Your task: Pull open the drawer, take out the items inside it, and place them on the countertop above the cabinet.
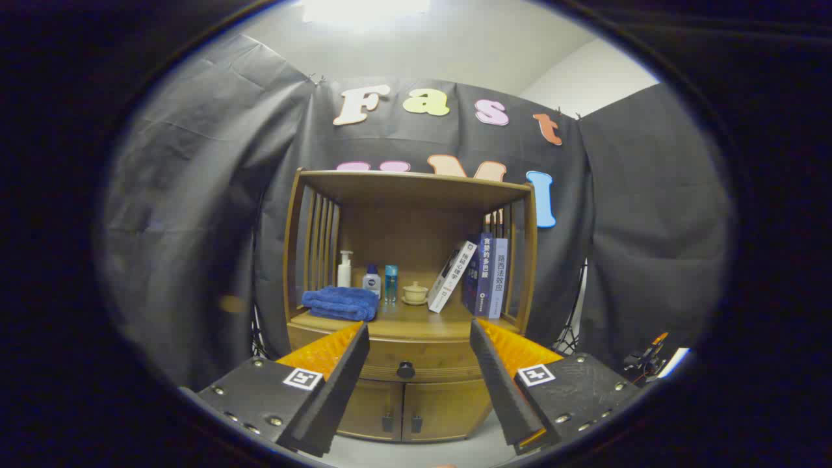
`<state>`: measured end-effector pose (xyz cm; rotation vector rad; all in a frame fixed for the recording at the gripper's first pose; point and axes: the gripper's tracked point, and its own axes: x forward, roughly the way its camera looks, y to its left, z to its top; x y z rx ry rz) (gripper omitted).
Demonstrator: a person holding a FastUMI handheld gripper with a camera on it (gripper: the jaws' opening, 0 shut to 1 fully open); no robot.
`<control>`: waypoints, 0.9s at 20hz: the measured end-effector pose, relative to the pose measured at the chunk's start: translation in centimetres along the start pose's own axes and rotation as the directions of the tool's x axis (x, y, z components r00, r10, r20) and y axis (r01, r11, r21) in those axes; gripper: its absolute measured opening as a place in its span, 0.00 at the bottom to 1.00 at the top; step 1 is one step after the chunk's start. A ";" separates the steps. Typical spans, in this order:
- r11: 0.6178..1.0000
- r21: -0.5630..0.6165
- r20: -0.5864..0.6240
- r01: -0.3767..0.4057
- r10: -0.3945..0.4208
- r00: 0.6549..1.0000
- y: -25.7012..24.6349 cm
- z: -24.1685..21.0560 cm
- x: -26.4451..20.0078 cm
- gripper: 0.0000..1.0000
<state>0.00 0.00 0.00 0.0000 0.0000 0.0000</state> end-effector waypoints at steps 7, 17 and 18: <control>1.000 0.012 -0.030 0.014 -0.013 0.999 -0.4 -1.1 0.3 0.94; 0.997 0.008 -0.035 0.073 -0.073 0.997 -2.0 -2.9 2.8 0.94; 0.997 0.008 -0.033 0.075 -0.075 0.997 -1.9 -3.3 3.5 0.94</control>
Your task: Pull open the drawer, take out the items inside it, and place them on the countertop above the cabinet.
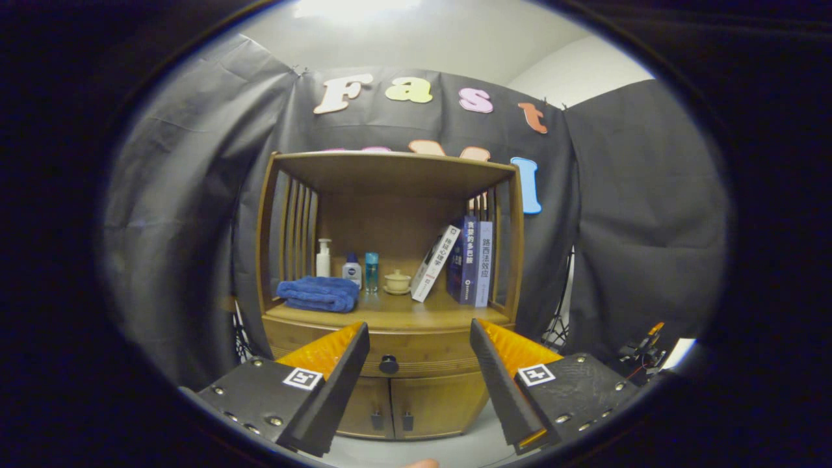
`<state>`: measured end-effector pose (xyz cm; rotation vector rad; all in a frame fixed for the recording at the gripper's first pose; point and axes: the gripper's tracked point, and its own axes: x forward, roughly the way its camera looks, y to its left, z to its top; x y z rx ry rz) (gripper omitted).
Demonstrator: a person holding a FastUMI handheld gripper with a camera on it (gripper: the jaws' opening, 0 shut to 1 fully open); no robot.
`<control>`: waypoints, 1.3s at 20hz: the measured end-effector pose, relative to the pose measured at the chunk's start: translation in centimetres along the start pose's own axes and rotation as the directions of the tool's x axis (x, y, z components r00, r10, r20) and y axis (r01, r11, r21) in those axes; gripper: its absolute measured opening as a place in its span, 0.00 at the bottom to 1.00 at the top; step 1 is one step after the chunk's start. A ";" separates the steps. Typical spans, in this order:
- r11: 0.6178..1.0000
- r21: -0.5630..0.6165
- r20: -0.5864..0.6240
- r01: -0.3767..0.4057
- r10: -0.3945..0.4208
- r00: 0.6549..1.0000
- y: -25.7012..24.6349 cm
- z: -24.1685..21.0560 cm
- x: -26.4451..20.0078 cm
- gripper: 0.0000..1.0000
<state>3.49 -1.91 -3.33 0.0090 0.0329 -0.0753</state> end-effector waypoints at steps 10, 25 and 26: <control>0.986 0.157 -0.071 -0.060 0.072 0.995 3.4 -8.2 9.8 0.92; 0.990 0.129 -0.352 -0.062 0.104 0.930 6.7 -21.9 19.6 0.66; 0.990 0.124 -0.350 -0.067 0.107 0.931 6.8 -21.5 19.2 0.60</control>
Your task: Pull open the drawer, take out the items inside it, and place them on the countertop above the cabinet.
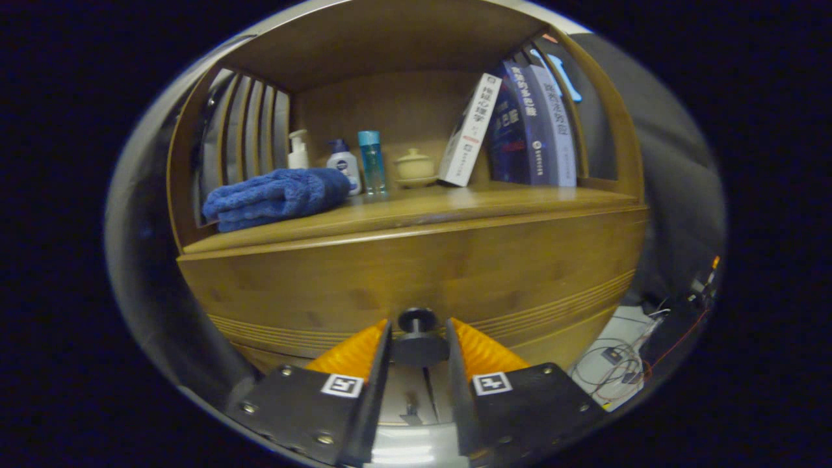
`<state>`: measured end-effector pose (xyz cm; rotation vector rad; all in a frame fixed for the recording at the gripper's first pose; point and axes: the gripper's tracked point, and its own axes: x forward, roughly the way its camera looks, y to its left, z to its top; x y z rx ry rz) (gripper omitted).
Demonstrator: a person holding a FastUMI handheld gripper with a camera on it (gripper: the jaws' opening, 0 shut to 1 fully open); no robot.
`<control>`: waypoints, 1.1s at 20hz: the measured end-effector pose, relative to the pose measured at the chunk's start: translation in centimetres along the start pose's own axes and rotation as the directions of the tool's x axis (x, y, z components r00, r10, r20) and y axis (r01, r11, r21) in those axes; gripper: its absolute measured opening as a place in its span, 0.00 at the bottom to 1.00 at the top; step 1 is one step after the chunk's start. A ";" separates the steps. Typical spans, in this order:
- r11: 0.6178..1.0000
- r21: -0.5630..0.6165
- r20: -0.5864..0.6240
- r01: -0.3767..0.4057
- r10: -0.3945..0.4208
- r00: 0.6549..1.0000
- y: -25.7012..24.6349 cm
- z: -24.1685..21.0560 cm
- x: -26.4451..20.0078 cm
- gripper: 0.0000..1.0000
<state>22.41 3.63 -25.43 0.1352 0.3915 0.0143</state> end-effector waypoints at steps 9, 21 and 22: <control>0.998 -0.050 -0.017 0.023 -0.024 1.000 -0.4 -0.5 -1.4 0.31; 0.994 -0.082 -0.032 0.070 -0.073 0.997 -1.4 -3.2 -11.2 0.31; 0.993 -0.088 -0.040 0.075 -0.079 0.996 -1.5 -3.5 -11.8 0.31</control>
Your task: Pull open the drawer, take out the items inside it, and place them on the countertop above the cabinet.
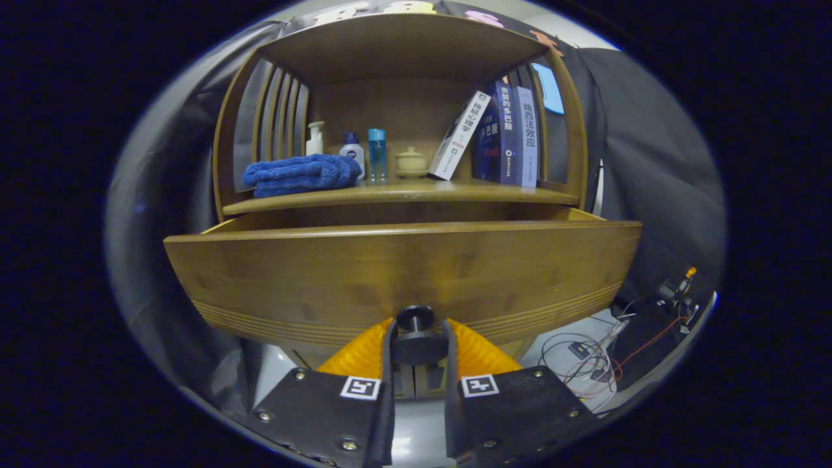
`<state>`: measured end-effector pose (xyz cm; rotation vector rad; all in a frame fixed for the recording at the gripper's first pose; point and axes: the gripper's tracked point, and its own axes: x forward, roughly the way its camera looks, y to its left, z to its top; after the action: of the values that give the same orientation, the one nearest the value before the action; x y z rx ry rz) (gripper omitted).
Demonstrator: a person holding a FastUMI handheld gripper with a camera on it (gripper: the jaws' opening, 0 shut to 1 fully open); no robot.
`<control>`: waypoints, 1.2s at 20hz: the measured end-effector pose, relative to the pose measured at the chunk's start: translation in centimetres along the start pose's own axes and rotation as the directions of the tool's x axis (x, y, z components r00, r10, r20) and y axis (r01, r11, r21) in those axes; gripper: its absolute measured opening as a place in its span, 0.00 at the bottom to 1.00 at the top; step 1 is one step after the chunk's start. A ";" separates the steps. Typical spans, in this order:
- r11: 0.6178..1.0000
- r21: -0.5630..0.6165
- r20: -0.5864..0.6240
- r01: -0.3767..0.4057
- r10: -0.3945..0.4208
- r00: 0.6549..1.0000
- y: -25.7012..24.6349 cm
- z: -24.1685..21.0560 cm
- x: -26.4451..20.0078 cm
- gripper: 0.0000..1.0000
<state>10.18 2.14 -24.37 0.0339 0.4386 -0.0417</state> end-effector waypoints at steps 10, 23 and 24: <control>0.999 0.004 -0.039 0.037 -0.037 0.999 -0.6 -2.6 -4.5 0.31; 1.000 0.019 0.020 0.000 0.000 1.000 -0.5 -0.7 -7.8 0.43; 1.000 0.031 0.058 -0.006 0.004 0.998 -0.3 0.5 -8.4 0.43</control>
<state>2.77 2.11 -20.30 0.0641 0.3803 -0.0447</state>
